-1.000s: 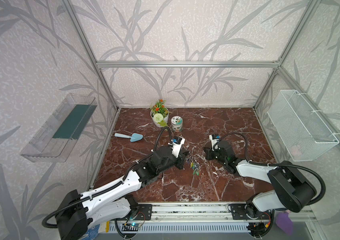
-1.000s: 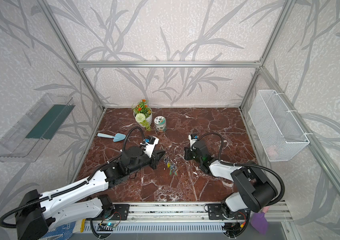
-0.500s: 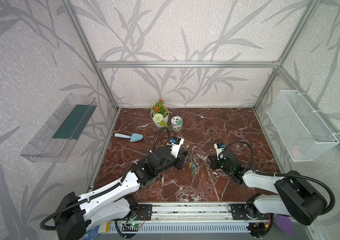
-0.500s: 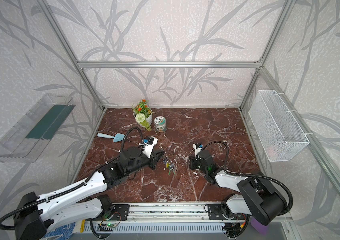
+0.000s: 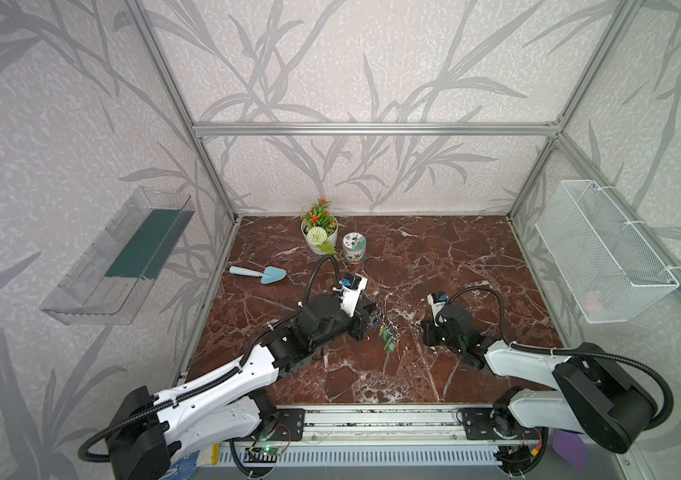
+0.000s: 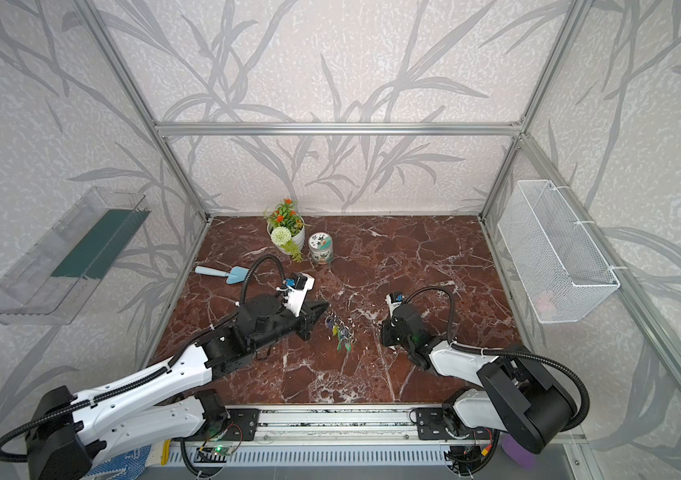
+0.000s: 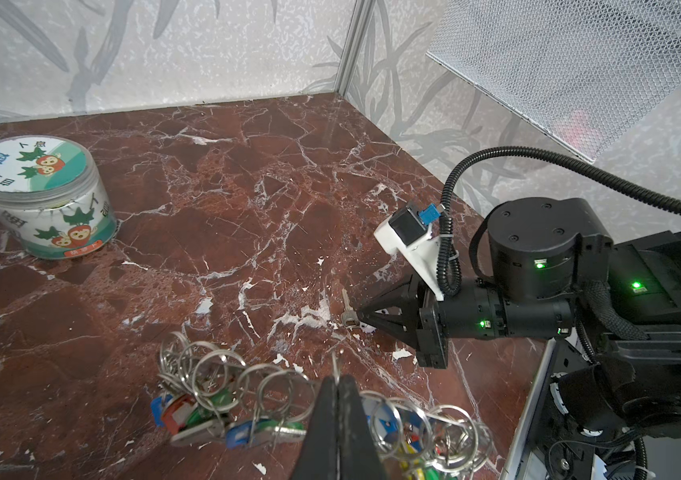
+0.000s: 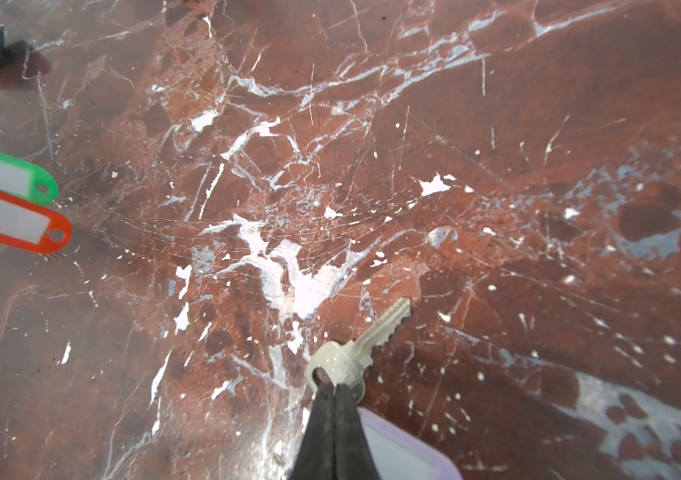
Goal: Put the keys on the keyring
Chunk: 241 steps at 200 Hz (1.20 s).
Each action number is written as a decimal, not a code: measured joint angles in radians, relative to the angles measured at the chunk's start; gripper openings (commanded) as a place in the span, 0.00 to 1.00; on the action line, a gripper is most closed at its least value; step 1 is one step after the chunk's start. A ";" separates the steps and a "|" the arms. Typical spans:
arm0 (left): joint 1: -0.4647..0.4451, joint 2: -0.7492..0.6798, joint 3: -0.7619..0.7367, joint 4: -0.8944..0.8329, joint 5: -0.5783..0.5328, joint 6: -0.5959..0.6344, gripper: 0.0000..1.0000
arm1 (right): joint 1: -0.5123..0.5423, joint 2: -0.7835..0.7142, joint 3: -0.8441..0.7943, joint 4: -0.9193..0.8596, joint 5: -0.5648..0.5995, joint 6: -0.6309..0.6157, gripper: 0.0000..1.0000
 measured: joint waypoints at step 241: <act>0.000 -0.044 -0.045 -0.013 -0.005 0.002 0.00 | 0.005 -0.098 0.097 -0.219 -0.006 -0.003 0.00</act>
